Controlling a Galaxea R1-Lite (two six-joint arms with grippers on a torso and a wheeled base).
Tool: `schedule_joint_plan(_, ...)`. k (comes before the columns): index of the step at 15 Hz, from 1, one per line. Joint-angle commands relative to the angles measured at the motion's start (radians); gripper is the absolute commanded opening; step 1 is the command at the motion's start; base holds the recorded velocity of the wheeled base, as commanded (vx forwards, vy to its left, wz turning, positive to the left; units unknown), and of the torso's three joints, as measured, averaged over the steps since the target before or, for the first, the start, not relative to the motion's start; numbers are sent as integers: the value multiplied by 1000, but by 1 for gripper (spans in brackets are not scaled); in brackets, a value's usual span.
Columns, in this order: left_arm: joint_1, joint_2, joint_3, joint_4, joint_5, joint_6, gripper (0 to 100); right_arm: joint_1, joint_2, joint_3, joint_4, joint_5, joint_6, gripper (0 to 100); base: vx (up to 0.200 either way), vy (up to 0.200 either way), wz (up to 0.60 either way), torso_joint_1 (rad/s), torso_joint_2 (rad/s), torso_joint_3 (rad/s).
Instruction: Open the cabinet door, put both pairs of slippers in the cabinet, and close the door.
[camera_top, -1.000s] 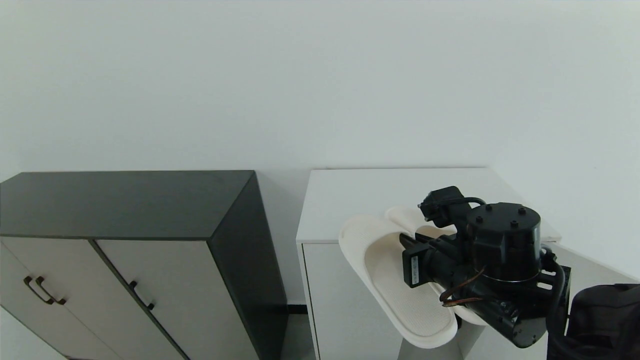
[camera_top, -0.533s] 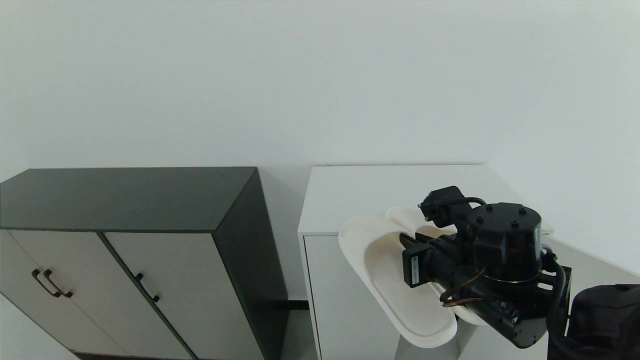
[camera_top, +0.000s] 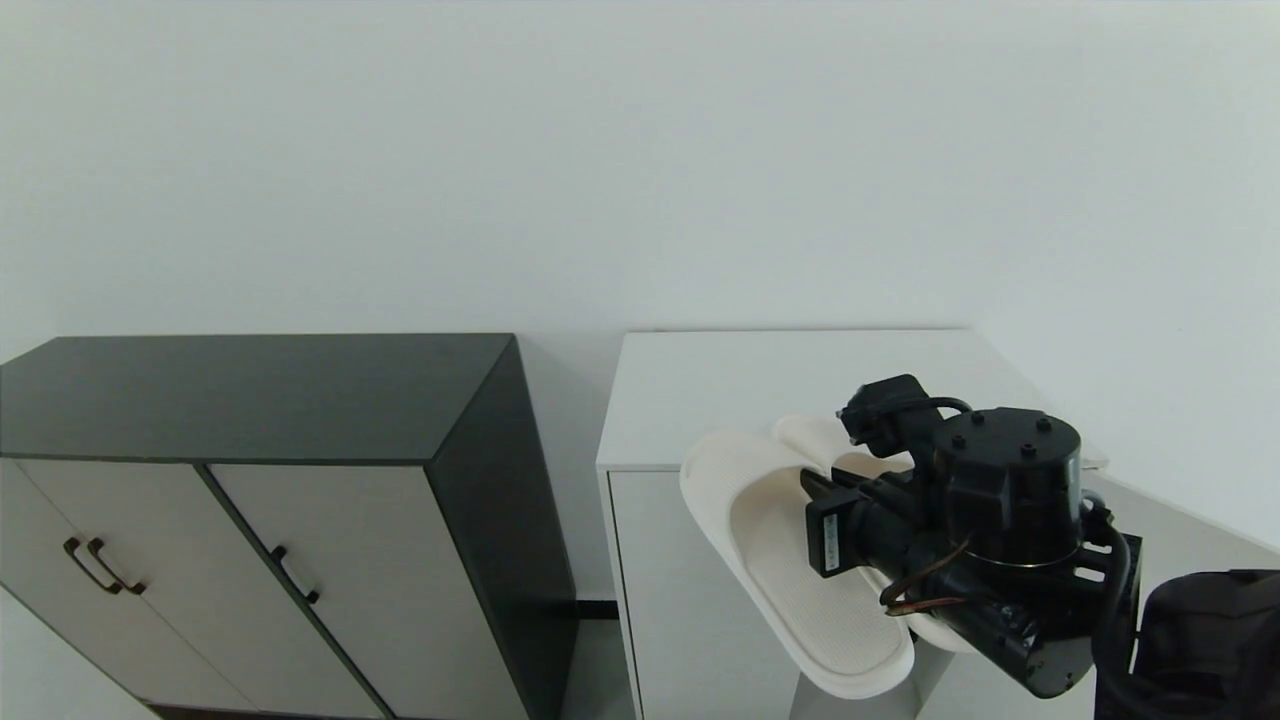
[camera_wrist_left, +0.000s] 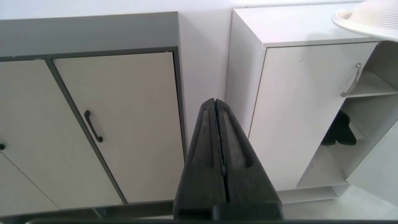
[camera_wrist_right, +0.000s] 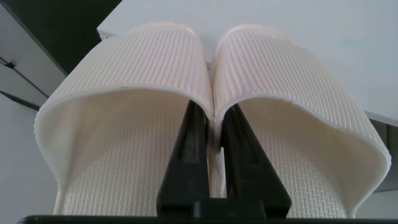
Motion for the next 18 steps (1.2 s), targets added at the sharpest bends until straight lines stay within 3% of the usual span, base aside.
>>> schedule_joint_plan(1,0,0,0,0,-1,0,0,0,3,0,0,0,0,0,0,0,0,0,0,0)
schedule_joint_plan(18,0,0,0,0,1,0,0,2,1,9,0,0,-2,0,0,-200,0,2,2,3)
